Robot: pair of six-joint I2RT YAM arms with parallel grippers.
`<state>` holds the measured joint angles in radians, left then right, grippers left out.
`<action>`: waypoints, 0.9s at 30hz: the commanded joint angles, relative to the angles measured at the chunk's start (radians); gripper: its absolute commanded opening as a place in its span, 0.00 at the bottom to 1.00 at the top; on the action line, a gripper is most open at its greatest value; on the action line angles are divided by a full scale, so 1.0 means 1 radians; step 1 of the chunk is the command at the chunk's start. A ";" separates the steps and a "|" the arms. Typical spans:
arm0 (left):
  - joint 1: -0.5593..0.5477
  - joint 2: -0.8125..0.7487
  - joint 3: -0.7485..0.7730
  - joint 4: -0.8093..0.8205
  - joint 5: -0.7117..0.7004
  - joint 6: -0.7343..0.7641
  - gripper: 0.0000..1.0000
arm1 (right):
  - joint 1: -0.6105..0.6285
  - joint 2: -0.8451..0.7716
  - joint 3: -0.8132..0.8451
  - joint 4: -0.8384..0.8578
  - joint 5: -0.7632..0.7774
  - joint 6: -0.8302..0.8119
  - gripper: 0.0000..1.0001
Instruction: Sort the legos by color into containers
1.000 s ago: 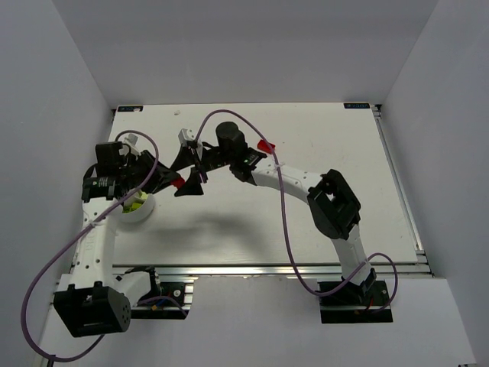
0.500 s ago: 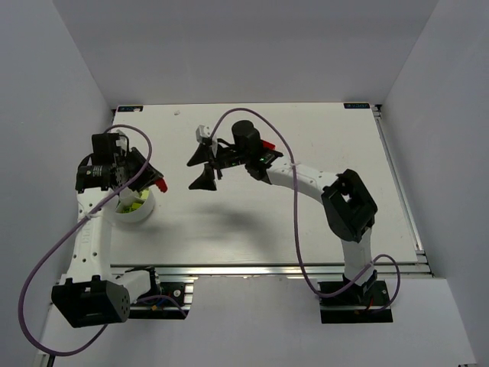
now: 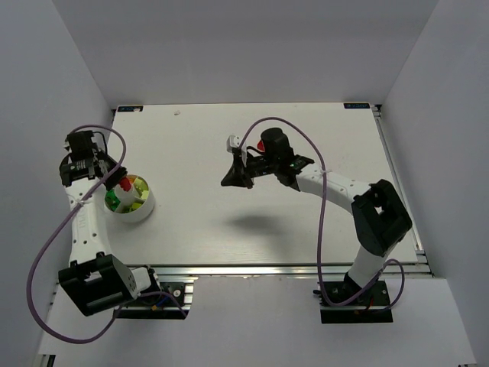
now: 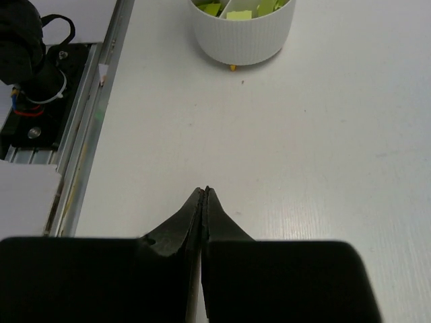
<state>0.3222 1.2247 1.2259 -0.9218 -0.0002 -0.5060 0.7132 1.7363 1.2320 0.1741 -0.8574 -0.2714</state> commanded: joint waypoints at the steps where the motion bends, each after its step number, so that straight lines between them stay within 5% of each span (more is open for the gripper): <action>1: 0.032 -0.004 0.040 0.057 -0.041 0.046 0.00 | -0.007 -0.060 -0.049 -0.001 0.011 -0.022 0.00; 12: 0.037 0.042 -0.026 0.161 -0.063 0.034 0.00 | -0.054 -0.090 -0.086 -0.005 0.006 -0.022 0.00; 27: 0.038 0.032 -0.098 0.144 -0.076 0.021 0.00 | -0.124 -0.081 -0.066 -0.007 0.009 -0.019 0.26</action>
<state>0.3561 1.2903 1.1374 -0.7799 -0.0555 -0.4801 0.5980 1.6875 1.1477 0.1558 -0.8417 -0.2745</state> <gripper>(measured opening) 0.386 0.256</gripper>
